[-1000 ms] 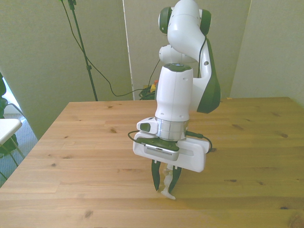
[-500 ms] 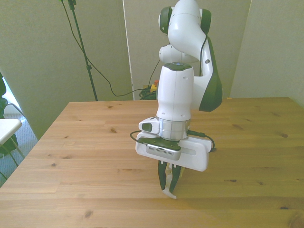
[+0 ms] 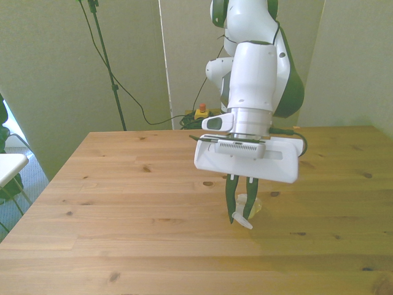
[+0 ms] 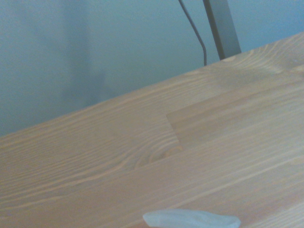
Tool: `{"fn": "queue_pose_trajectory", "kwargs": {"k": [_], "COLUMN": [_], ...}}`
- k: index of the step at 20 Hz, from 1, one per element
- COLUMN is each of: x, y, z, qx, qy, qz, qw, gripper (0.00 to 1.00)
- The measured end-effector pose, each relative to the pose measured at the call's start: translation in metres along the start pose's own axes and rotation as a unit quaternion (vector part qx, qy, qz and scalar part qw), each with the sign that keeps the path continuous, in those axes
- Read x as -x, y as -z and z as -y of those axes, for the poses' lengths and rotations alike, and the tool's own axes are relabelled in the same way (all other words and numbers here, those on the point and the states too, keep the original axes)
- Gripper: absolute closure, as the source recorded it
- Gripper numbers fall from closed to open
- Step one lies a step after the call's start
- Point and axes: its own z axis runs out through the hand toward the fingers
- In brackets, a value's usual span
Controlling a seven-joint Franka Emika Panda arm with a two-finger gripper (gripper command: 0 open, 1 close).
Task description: Stand the sanitizer
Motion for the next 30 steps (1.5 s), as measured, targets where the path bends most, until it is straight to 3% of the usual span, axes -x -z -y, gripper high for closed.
{"fn": "queue_pose_trajectory", "kwargs": {"k": [8, 13, 23, 24, 30], "x": [0.044, 0.060, 0.092, 0.094, 0.095], "y": [0.045, 0.057, 0.071, 0.071, 0.075], "z": [-0.011, -0.020, -0.049, -0.051, -0.059], "qx": [-0.070, -0.096, -0.132, -0.134, -0.135], "qy": [0.013, 0.012, 0.012, 0.013, 0.010], "qz": [-0.088, -0.127, -0.145, -0.145, -0.140], "qw": [0.9936, 0.9872, 0.9805, 0.9803, 0.9808], "gripper": [1.00, 1.00, 1.00, 0.00, 0.00]}}
